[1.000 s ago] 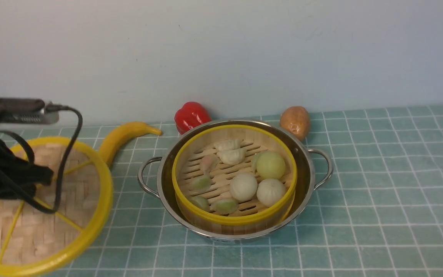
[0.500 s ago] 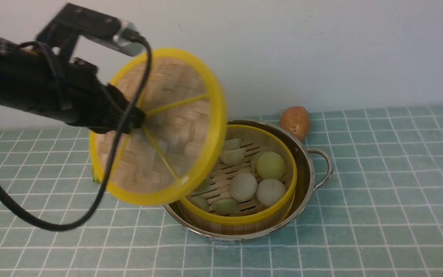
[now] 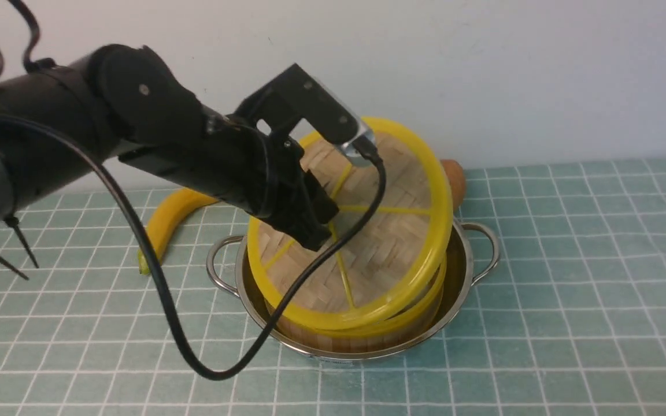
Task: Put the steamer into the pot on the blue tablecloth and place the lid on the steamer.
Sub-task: 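Place the yellow bamboo steamer lid onto the steamer in the pot with the left gripper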
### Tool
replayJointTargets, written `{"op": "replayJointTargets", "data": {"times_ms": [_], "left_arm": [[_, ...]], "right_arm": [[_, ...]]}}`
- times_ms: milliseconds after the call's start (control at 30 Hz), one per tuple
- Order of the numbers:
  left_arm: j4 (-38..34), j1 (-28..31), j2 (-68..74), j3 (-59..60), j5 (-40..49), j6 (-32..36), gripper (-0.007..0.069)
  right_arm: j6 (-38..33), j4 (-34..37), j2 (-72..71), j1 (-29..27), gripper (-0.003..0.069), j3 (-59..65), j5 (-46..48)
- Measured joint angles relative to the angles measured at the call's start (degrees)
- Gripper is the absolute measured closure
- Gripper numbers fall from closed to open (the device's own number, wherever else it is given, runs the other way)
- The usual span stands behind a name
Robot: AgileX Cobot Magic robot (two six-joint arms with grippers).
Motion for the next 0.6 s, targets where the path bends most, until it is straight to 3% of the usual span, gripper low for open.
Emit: {"op": "replayJointTargets", "data": {"times_ms": [600], "left_arm": [[4.64, -0.12, 3.14, -0.87, -1.69, -2.42, 0.0505]], "right_arm": [[0.00, 0.00, 0.00, 0.00, 0.0419, 0.00, 0.00]]}}
